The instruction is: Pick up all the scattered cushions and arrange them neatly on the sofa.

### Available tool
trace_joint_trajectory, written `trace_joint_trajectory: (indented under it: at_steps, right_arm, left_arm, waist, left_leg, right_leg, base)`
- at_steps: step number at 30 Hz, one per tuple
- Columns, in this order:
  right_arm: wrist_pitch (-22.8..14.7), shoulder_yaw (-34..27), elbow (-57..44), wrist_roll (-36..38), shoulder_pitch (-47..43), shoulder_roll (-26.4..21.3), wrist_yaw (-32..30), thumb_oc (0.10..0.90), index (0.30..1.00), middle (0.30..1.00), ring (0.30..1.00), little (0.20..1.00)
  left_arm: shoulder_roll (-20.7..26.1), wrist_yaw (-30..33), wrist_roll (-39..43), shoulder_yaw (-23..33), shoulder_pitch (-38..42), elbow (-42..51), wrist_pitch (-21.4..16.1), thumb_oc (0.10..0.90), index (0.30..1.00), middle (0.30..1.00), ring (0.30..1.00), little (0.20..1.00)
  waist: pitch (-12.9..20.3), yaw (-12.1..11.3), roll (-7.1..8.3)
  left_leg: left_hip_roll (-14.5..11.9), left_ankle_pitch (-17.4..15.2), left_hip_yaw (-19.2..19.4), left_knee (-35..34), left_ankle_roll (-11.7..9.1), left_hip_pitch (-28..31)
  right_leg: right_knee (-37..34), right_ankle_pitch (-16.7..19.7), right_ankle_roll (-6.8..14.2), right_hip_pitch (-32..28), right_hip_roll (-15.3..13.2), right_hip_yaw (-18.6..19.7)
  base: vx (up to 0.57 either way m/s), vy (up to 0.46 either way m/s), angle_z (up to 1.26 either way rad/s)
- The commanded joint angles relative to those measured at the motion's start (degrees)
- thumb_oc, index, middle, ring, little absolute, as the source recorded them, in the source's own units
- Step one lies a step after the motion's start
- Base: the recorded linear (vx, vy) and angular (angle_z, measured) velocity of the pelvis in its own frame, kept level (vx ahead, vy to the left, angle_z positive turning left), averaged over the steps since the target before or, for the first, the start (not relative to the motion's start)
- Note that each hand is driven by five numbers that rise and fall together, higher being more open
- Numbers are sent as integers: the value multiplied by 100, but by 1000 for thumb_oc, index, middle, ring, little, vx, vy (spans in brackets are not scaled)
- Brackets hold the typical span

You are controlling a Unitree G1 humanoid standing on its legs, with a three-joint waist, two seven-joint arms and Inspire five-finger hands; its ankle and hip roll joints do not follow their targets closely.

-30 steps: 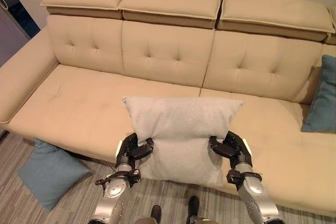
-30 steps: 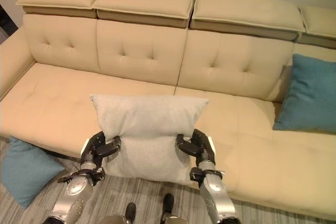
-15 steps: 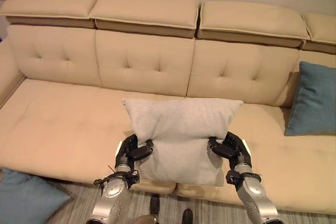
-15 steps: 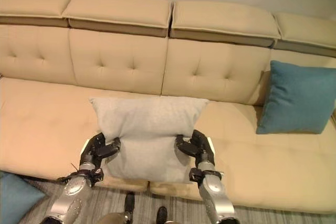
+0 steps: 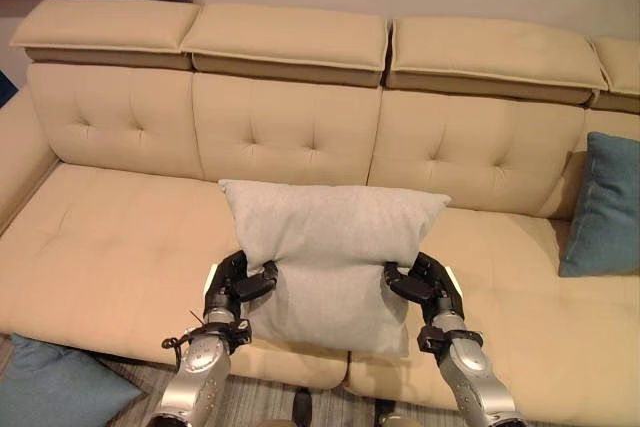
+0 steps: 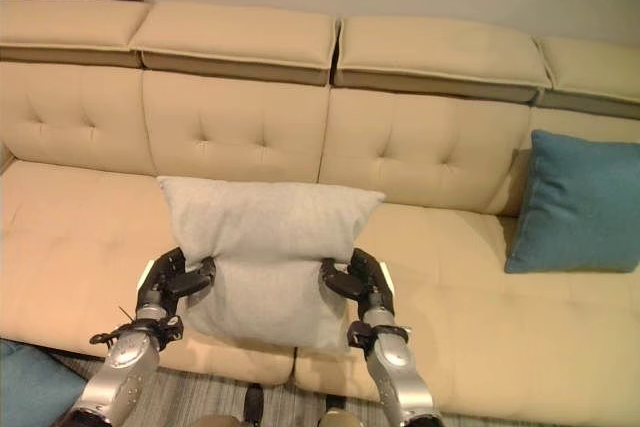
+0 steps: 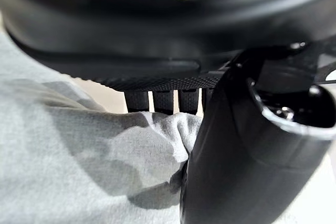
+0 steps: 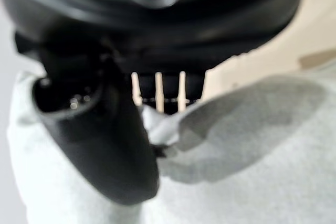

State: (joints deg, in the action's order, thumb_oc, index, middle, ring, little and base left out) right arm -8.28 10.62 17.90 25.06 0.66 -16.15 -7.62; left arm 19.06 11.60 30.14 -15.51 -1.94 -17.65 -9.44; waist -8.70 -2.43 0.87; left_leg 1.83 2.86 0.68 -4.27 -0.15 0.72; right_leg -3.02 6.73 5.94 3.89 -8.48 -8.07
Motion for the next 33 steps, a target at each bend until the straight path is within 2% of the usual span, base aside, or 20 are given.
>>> trace_joint_trajectory:
  at_steps: [1, 8, 13, 15, 18, 19, 20, 21, 22, 26, 31, 33]
  right_arm:
    - [-757, -20, -828, 39, -482, 129, 377, 400, 300, 300, 300, 300]
    - [-805, -36, -810, -455, -647, 32, -59, 400, 300, 300, 300, 300]
    - [-863, 157, -596, -896, -1330, -22, -569, 400, 300, 300, 300, 300]
    - [-906, 307, -383, -1123, -2046, -9, -975, 400, 300, 300, 300, 300]
    - [-941, 425, -174, -1253, -2596, 4, -1264, 400, 300, 300, 300, 300]
    - [-951, 518, 133, -1349, -3300, -40, -1570, 400, 300, 300, 300, 300]
    - [-953, 516, 140, -1347, -3313, -40, -1570, 400, 300, 300, 300, 300]
    - [-934, 597, 455, -1397, -3907, -140, -1791, 400, 300, 300, 300, 300]
    - [-937, 597, 464, -1395, -3919, -141, -1791, 400, 300, 300, 300, 300]
    - [-909, 723, 1084, -1444, -5036, -345, -2143, 400, 300, 300, 300, 300]
    - [-833, 1194, 2083, -1462, -6733, -776, -2461, 400, 300, 300, 300, 300]
    - [-822, 1274, 2224, -1448, -6932, -801, -2495, 400, 300, 300, 300, 300]
  left_arm:
    - [-241, -502, -298, -329, 649, 612, -677, 400, 300, 300, 300, 300]
    - [-219, -212, -654, -405, 1031, 586, -671, 400, 300, 300, 300, 300]
    - [-301, 170, -821, -598, 1689, 311, -756, 400, 300, 300, 300, 300]
    - [-341, 439, -885, -830, 2392, -20, -831, 400, 300, 300, 300, 300]
    - [-336, 622, -916, -987, 2978, -288, -903, 400, 300, 300, 300, 300]
    - [-266, 851, -925, -1119, 3687, -629, -986, 400, 300, 300, 300, 300]
    - [-265, 850, -924, -1117, 3700, -636, -989, 400, 300, 300, 300, 300]
    - [-190, 1034, -879, -1192, 4307, -941, -1051, 400, 300, 300, 300, 300]
    - [-191, 1033, -877, -1191, 4318, -948, -1055, 400, 300, 300, 300, 300]
    - [-54, 1258, -871, -1390, 5410, -1616, -1109, 400, 300, 300, 300, 300]
    - [196, 1440, -787, -1754, 7206, -2647, -1136, 400, 300, 300, 300, 300]
    - [207, 1456, -749, -1781, 7376, -2761, -1136, 400, 300, 300, 300, 300]
  waist:
    - [620, 37, 138]
    - [600, 122, 33]
    - [394, 183, -69]
    - [191, 225, -135]
    - [113, 255, -182]
    - [44, 252, -227]
    - [57, 259, -223]
    - [61, 259, -255]
    - [62, 259, -255]
    - [4, 253, -324]
    - [-92, 219, -354]
    - [-108, 205, -350]
  left_leg:
    - [-205, -747, -13, 528, -131, -164]
    - [-320, -643, -61, 230, -231, -46]
    - [-337, -558, -71, 209, -241, -349]
    - [-327, -441, -118, 249, -238, -773]
    - [-304, -342, -172, 256, -239, -1124]
    - [-273, -240, -217, 282, -259, -1544]
    - [-265, -221, -221, 286, -255, -1580]
    - [-225, -140, -253, 291, -279, -1878]
    - [-224, -141, -253, 296, -278, -1890]
    - [-160, 39, -295, 217, -332, -2239]
    - [-128, 210, -278, 103, -408, -2612]
    - [-131, 227, -267, 85, -412, -2651]
  right_leg:
    - [364, -748, 82, -256, 204, -304]
    - [59, -789, 31, -416, 325, -397]
    - [64, -756, 12, -114, 332, -364]
    - [126, -687, 8, 312, 315, -317]
    - [211, -634, -1, 691, 306, -267]
    - [366, -585, -12, 1142, 272, -240]
    - [364, -570, -11, 1173, 263, -244]
    - [488, -543, -32, 1500, 249, -220]
    - [494, -545, -32, 1513, 248, -219]
    - [615, -508, -27, 1929, 199, -203]
    - [575, -351, 46, 2354, 168, -140]
    - [551, -317, 59, 2402, 174, -131]
  base:
    - [57, -56, 17]
    - [57, -45, 5]
    - [-94, 23, -2]
    - [-205, 42, 1]
    - [-160, 33, 9]
    - [-220, 43, 7]
    - [-234, 50, 7]
    - [-95, 27, 6]
    - [-119, 45, 9]
    - [-57, 25, 6]
    - [-39, 14, 5]
    - [-18, -1, -5]
